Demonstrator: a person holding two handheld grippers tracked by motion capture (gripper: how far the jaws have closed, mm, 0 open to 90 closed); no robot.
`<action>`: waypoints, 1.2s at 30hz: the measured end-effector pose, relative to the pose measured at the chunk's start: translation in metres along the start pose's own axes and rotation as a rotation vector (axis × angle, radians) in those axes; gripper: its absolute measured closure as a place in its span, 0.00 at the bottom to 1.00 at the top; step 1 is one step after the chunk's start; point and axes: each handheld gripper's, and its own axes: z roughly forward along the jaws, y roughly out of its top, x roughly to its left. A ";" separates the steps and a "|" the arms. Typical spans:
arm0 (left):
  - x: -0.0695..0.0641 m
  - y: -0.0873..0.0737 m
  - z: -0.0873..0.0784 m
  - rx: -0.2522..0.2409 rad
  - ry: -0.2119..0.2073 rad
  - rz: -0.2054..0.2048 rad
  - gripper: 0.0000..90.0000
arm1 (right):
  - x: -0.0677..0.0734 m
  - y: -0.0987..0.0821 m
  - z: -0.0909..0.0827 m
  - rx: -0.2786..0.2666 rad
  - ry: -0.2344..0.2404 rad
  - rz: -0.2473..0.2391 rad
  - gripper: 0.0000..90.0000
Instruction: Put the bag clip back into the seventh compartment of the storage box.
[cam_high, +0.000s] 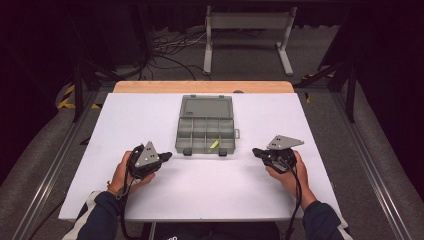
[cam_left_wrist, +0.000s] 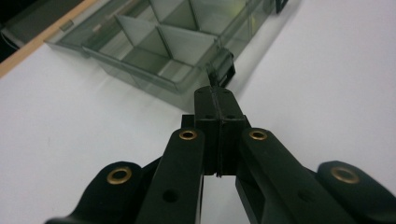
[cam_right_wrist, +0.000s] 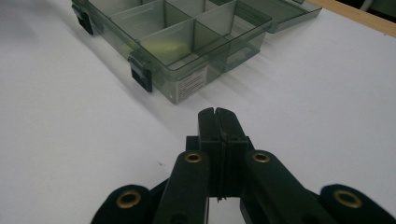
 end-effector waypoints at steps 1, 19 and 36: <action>0.004 0.003 -0.001 -0.006 0.004 0.005 0.99 | -0.001 0.001 0.001 0.001 -0.002 -0.003 1.00; 0.062 0.017 0.021 0.081 0.044 -0.071 0.99 | -0.043 0.060 0.039 0.071 0.015 -0.015 1.00; 0.109 0.040 0.052 0.150 0.052 -0.114 0.99 | -0.060 0.083 0.072 0.127 -0.022 -0.018 1.00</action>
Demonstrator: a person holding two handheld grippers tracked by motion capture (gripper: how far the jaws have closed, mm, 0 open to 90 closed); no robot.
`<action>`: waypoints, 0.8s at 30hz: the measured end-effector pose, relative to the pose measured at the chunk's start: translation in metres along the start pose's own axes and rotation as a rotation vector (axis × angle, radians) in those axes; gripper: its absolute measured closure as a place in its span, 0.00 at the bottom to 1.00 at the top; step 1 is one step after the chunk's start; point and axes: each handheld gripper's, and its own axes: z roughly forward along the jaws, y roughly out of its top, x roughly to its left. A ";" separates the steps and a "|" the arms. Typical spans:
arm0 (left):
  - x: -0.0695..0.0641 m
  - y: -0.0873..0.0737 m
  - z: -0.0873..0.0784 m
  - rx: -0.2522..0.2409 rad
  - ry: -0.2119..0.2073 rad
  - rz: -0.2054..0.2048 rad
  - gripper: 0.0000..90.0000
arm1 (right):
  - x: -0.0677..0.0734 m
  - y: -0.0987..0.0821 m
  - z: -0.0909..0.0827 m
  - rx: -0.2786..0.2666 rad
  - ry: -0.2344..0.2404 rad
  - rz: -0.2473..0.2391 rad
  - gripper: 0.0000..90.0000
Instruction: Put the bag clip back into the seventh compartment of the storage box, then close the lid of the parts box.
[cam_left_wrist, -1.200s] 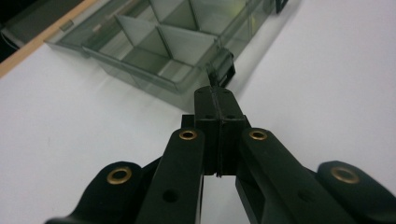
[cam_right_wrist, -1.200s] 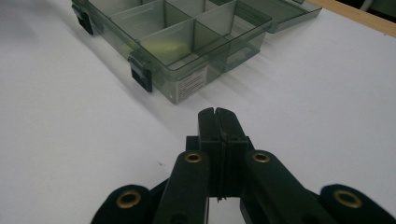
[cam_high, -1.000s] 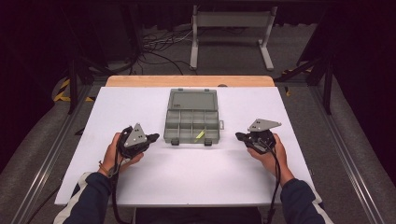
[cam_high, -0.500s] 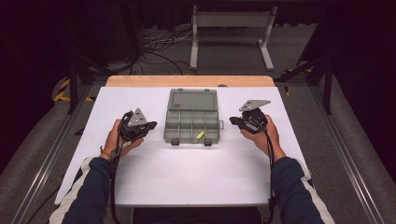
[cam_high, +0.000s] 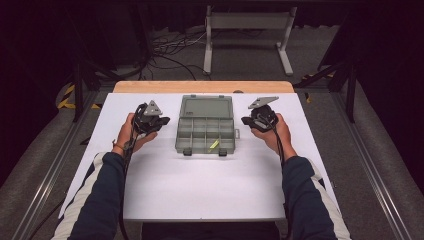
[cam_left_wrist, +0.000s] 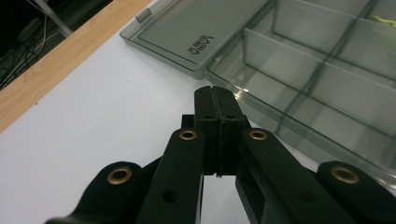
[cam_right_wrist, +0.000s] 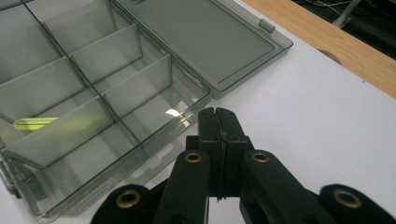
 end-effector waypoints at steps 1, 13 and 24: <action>0.003 0.002 0.002 0.007 0.004 0.000 0.99 | -0.001 0.001 0.002 0.003 -0.003 0.001 1.00; 0.023 0.009 0.028 0.054 0.028 -0.050 1.00 | -0.016 0.020 0.031 0.085 -0.034 0.024 1.00; 0.026 0.007 0.059 0.125 0.022 -0.088 0.99 | -0.026 0.021 0.060 0.162 -0.047 0.030 1.00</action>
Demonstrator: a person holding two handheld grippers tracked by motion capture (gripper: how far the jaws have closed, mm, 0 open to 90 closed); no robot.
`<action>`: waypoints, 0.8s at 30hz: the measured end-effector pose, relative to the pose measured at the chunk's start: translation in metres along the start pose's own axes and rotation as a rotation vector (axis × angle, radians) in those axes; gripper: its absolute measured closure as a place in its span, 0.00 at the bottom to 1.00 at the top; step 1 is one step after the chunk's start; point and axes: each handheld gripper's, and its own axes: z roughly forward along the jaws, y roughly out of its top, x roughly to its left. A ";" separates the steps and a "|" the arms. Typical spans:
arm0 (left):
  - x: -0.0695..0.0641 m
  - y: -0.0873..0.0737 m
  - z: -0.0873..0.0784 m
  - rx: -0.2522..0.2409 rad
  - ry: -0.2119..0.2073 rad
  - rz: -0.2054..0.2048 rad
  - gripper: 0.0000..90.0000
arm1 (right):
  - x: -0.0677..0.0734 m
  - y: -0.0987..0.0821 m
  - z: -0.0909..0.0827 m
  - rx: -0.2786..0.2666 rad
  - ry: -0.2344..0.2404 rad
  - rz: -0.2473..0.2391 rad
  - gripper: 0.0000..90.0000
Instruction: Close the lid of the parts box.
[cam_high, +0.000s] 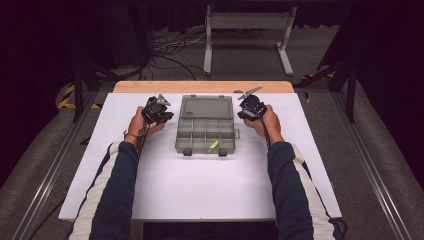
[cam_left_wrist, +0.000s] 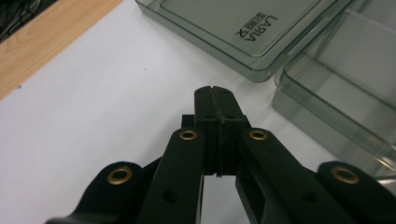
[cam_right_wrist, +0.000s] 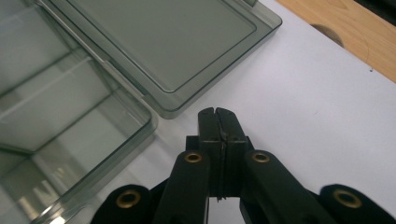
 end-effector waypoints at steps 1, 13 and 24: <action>0.000 0.000 0.002 0.003 -0.005 0.002 1.00 | 0.000 0.001 0.002 0.005 0.000 0.001 1.00; 0.000 0.000 0.018 0.019 -0.025 -0.014 0.99 | -0.004 0.005 0.023 0.065 0.002 -0.005 1.00; -0.002 0.012 0.027 0.027 -0.020 0.016 0.99 | -0.004 0.006 0.031 0.052 0.030 -0.038 1.00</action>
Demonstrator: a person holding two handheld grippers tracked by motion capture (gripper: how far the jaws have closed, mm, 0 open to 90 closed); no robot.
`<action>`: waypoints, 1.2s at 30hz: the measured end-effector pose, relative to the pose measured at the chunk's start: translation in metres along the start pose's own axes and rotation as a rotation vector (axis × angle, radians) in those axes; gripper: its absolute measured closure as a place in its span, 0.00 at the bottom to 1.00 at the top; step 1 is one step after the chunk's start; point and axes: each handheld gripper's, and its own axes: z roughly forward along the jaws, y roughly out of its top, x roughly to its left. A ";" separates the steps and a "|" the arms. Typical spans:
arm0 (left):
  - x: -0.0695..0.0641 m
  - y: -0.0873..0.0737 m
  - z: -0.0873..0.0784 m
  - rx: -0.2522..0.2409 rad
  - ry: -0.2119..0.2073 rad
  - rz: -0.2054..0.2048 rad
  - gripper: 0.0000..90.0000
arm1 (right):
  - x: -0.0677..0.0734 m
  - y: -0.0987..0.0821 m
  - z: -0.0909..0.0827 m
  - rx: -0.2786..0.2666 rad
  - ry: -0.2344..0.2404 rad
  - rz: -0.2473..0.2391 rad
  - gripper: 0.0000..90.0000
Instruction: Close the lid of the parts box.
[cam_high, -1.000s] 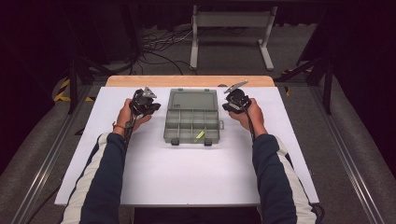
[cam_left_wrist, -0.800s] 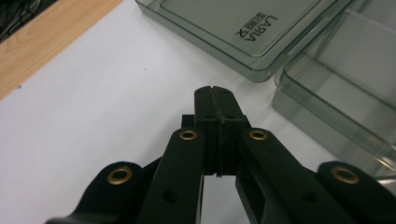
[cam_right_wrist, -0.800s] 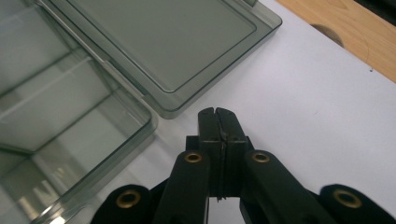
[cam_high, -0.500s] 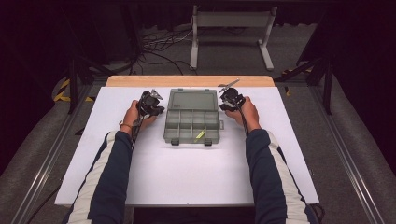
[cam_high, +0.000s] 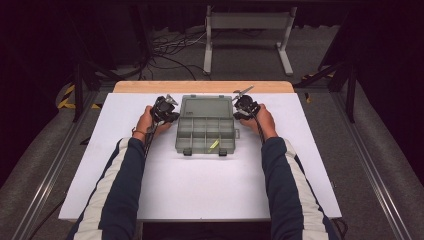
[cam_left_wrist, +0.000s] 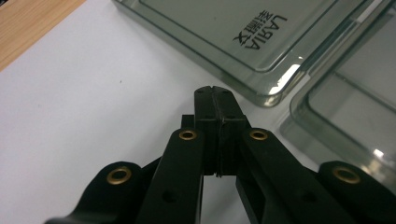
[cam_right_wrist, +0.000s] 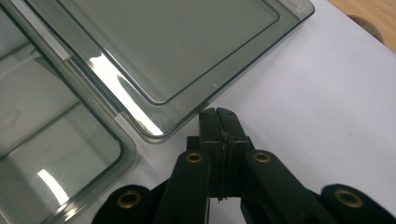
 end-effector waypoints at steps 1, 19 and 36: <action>0.000 0.000 0.001 -0.006 -0.003 -0.012 0.99 | -0.001 0.000 0.000 -0.001 0.009 -0.006 1.00; 0.003 -0.001 0.008 -0.065 0.013 -0.074 0.99 | -0.011 0.003 0.014 -0.108 -0.007 0.028 1.00; 0.005 0.005 0.015 -0.101 0.053 -0.081 0.97 | -0.009 0.006 0.018 -0.164 -0.050 0.067 1.00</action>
